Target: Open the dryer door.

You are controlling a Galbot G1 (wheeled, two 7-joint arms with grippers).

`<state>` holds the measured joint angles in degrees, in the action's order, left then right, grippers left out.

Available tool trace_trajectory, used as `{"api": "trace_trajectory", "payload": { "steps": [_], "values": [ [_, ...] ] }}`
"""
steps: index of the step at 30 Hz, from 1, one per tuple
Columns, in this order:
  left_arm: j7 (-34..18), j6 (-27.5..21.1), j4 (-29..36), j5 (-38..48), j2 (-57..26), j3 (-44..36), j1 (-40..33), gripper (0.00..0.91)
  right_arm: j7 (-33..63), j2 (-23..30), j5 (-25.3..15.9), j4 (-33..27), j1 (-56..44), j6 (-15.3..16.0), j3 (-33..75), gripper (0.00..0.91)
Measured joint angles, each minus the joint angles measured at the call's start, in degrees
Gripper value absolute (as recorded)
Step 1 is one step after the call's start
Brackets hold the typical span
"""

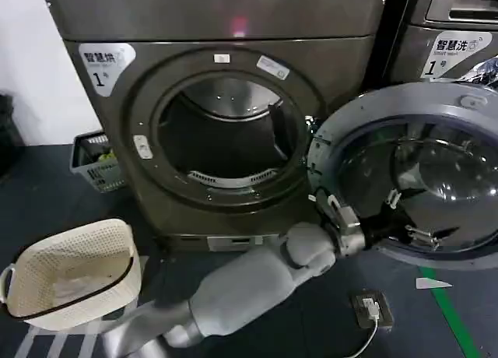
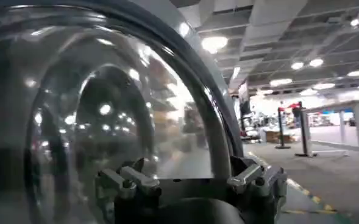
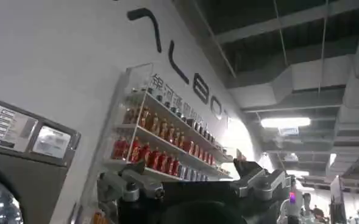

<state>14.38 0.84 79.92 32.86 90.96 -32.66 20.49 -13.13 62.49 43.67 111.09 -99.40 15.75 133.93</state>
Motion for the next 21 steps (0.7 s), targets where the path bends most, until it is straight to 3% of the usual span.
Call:
{"api": "trace_trajectory", "payload": {
  "steps": [18, 21],
  "values": [
    [-2.48, 2.41, -3.11, -1.08, 1.24, -0.20, -2.08, 0.907, -0.29, -0.03, -0.61, 0.12, 0.26, -0.36, -0.07, 0.907],
    [-3.00, 2.76, -2.99, -1.06, 1.24, -0.34, -2.01, 0.907, 0.10, -0.09, -2.23, 0.12, 0.09, -0.89, 0.06, 0.907]
  ]
}}
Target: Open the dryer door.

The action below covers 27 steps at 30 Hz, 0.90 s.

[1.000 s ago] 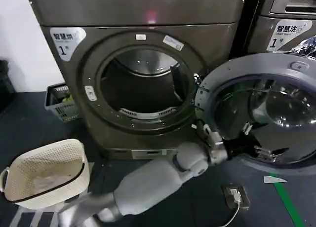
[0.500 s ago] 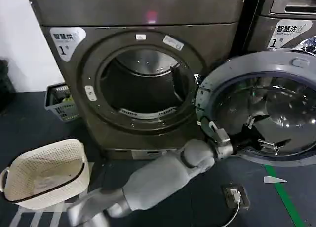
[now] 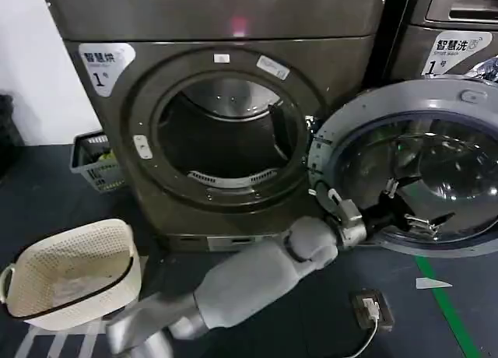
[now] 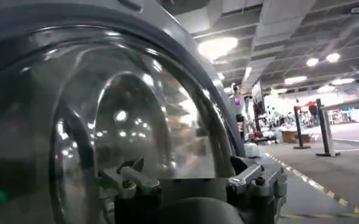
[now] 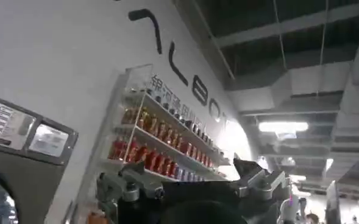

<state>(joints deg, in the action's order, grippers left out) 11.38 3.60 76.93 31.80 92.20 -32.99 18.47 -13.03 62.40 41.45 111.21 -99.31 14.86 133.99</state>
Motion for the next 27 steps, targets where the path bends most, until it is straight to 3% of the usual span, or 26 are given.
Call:
{"api": "trace_trajectory", "payload": {
  "steps": [12, 22, 27],
  "values": [
    [0.38, 3.14, 4.17, 3.71, -4.51, 0.01, 1.78, 0.907, 0.70, -0.55, -1.46, -0.72, -0.42, -0.74, 1.26, 0.907],
    [3.14, 14.07, 9.41, 7.33, -9.85, 2.33, 5.47, 0.907, 0.47, -1.10, -1.35, 0.00, -0.18, -0.75, 0.73, 0.907],
    [3.15, 16.43, 12.61, 8.75, -13.98, 3.48, 7.01, 0.907, 0.47, -1.46, -1.30, -0.17, 0.28, -0.68, 0.54, 0.907]
  ]
}}
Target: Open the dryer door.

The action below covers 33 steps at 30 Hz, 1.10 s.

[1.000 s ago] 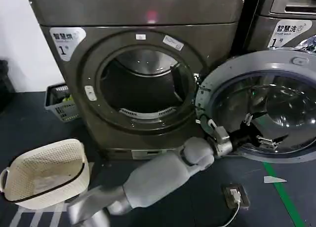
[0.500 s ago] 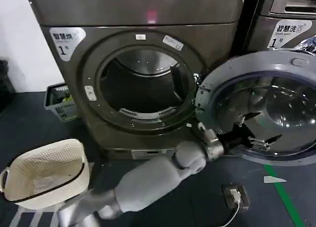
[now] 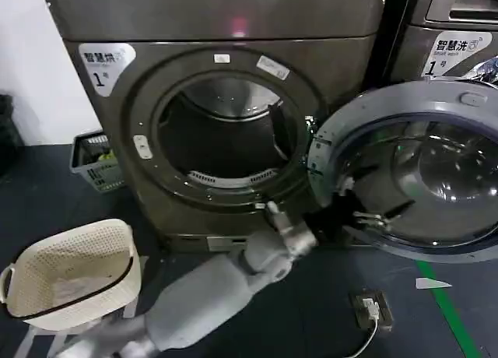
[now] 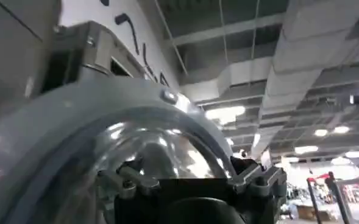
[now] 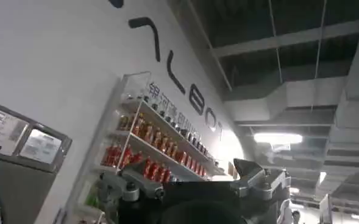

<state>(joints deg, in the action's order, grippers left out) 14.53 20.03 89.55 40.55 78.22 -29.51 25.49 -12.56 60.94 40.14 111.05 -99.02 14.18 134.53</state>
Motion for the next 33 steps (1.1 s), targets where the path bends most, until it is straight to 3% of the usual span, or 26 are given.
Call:
{"api": "trace_trajectory", "payload": {
  "steps": [5, 12, 17, 27, 33],
  "values": [
    [0.69, 1.97, 4.54, 0.01, -6.57, 1.22, 1.42, 0.907, -0.56, -0.40, -2.19, -0.59, 0.72, -1.55, -0.16, 0.907],
    [0.93, -0.09, 10.48, 2.12, -18.36, 4.31, 3.00, 0.907, 0.57, -1.67, -4.20, -0.72, 1.33, -2.93, 1.45, 0.907],
    [0.65, -2.35, 12.03, -1.07, -28.02, 7.54, 4.39, 0.907, 1.35, -1.94, -4.31, -0.69, 1.70, -2.93, 2.08, 0.907],
    [5.49, -16.26, 14.32, -4.42, -45.55, 13.20, 7.11, 0.907, 3.09, -3.59, -8.03, -2.08, 2.18, -4.05, 4.39, 0.907],
    [8.04, -22.02, 13.26, -10.49, -53.76, 19.30, 11.99, 0.907, 3.96, -3.59, -8.75, -2.69, 3.43, -3.97, 3.40, 0.907]
  ]
}}
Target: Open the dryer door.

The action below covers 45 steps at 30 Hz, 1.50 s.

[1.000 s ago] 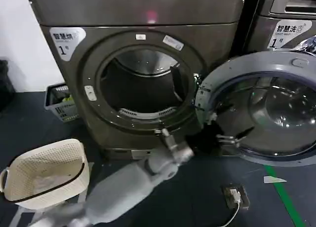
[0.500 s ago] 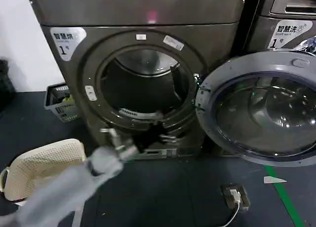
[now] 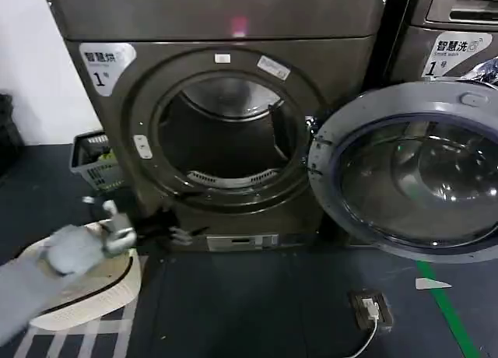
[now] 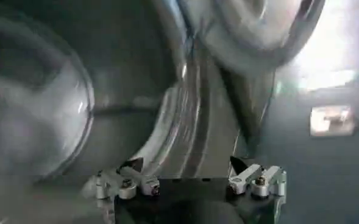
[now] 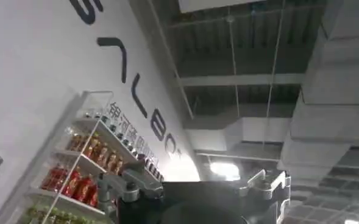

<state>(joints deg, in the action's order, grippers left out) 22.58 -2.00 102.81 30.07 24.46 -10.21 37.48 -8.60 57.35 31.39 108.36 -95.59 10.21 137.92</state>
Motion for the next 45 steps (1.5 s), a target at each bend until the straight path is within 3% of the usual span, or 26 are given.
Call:
{"api": "trace_trajectory", "payload": {
  "steps": [12, 45],
  "values": [
    [5.58, -5.80, -1.90, -5.39, -10.37, 13.39, 11.06, 0.907, -0.32, 0.52, -0.56, 0.16, 1.28, 0.18, -2.30, 0.907],
    [18.84, -4.78, -17.83, -22.49, -14.54, 11.93, 12.41, 0.907, -0.76, 1.56, -0.87, 0.80, 1.63, -0.04, -4.08, 0.907]
  ]
}}
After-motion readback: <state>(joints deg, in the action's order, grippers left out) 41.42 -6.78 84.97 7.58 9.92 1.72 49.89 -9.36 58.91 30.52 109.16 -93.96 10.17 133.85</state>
